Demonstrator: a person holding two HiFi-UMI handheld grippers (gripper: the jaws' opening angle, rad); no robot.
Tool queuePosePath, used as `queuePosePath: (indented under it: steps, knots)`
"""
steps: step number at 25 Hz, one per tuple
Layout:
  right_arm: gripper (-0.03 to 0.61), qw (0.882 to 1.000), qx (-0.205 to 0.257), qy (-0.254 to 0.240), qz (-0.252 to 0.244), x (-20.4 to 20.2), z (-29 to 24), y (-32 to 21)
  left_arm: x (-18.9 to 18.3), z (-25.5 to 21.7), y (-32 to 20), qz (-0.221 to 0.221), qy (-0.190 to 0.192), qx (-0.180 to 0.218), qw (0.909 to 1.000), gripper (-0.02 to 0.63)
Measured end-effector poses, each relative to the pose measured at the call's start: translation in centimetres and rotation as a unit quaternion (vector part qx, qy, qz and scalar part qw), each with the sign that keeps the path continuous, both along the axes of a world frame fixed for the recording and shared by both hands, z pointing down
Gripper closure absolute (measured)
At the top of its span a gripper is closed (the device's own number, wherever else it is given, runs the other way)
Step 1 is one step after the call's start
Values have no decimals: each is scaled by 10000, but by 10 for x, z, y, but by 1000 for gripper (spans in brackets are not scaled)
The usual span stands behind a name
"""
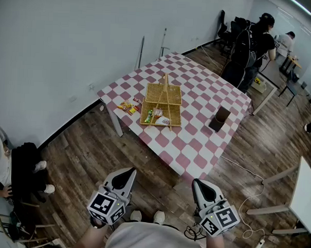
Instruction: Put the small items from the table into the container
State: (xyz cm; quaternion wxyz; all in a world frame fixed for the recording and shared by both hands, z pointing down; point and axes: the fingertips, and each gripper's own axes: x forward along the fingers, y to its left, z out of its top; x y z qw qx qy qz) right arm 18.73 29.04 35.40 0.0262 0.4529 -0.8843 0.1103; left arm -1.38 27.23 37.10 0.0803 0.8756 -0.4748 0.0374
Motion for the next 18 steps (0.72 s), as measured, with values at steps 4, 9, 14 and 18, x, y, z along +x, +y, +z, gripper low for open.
queuePosePath:
  steps: [4, 9, 14, 18]
  knots:
    - [571, 10000, -67, -41, -39, -10, 7, 2, -22, 5, 5, -224, 1, -50, 9997, 618]
    - [571, 10000, -29, -7, -26, -22, 2, -2, -31, -2, 3, -178, 78, 8, 9998, 617]
    - [571, 10000, 21, -13, 11, -34, 0, -1, -38, 3, 5, -137, 42, -13, 9999, 618]
    - [571, 10000, -4, 5, 86, -37, 2, -1, -43, 2, 3, -86, 80, -9, 9999, 618]
